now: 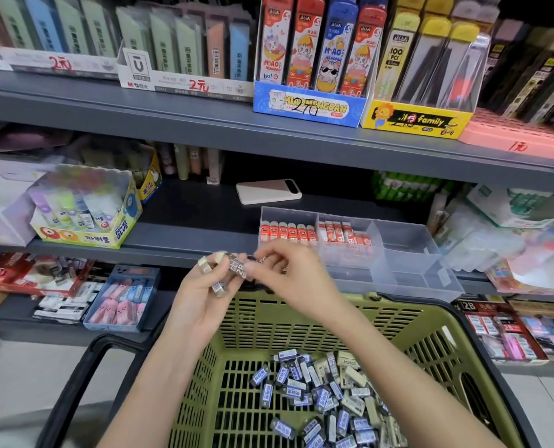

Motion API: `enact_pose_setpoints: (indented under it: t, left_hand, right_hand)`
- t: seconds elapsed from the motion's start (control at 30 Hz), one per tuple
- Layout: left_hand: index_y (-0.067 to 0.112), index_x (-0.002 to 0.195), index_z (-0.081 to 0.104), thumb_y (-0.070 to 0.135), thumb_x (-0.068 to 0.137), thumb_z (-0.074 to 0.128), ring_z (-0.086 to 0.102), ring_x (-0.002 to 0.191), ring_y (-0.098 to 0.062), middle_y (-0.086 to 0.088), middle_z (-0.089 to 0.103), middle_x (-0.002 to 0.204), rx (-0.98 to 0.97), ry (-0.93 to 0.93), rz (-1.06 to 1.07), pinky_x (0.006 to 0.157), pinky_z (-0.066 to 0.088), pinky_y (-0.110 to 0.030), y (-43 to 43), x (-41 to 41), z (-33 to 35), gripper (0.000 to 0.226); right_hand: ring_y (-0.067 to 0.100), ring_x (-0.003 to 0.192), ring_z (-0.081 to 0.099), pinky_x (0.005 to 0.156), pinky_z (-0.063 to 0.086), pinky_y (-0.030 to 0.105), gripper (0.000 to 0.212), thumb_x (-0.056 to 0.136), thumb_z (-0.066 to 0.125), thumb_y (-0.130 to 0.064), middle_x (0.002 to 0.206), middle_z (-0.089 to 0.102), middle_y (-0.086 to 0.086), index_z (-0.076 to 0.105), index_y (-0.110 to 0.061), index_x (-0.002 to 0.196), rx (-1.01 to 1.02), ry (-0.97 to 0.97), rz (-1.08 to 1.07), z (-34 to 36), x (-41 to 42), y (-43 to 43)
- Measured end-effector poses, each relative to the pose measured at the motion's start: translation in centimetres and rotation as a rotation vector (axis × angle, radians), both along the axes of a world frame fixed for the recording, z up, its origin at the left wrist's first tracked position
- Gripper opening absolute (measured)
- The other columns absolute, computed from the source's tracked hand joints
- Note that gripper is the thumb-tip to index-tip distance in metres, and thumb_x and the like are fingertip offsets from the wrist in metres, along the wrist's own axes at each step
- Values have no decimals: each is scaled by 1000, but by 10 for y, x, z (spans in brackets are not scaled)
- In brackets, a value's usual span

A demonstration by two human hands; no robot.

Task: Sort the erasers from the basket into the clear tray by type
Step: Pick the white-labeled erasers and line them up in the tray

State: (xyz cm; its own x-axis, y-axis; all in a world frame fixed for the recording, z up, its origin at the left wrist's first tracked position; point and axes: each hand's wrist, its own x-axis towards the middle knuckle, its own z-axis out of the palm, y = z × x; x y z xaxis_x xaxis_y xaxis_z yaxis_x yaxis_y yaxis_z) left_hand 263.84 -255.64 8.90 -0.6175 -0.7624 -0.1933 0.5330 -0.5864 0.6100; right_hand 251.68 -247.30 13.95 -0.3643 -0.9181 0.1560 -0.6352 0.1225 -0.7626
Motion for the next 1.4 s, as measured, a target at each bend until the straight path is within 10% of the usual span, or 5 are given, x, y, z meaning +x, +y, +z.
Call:
enact_pose_setpoints:
  t: [0.43, 0.77, 1.1, 1.27, 1.4]
  left_hand:
    - [7, 98, 64, 4, 69, 65, 67, 77, -13, -2, 71, 84, -292, -166, -140, 68, 55, -24, 15, -5, -4, 30]
    - [3, 83, 60, 35, 87, 52, 34, 51, -9, 0, 38, 60, 20, -69, -163, 44, 34, -19, 11, -5, 2, 33]
    - [1, 87, 60, 15, 82, 49, 42, 63, -13, -4, 46, 71, 97, 11, -145, 61, 36, -26, 10, 0, 6, 18]
    - [9, 87, 77, 15, 82, 54, 61, 69, -11, -1, 64, 75, -118, -67, -116, 66, 51, -26, 5, 2, 1, 24]
    - [17, 86, 76, 17, 79, 62, 67, 74, -12, -2, 71, 81, -298, -150, -92, 62, 55, -23, 8, 1, 0, 16]
  right_hand:
    - [0, 66, 57, 66, 45, 16, 12, 87, 60, -31, 71, 65, -11, 52, -34, 95, 70, 55, 88, -13, 3, 25]
    - [9, 50, 49, 53, 43, 22, 19, 87, 64, -13, 59, 55, -2, 58, -10, 105, 40, -289, -304, -11, -75, 19]
    - [22, 96, 55, 62, 38, 26, 23, 89, 51, -30, 82, 70, 1, 72, -21, 94, 182, 648, -431, -30, -53, 7]
    - [21, 91, 50, 60, 30, 26, 25, 90, 53, -33, 80, 68, 2, 73, -17, 87, 139, 741, -376, -35, -57, 10]
    - [18, 94, 53, 63, 34, 25, 35, 91, 52, -32, 85, 69, -1, 57, -20, 124, 176, 695, -330, -30, -62, 9]
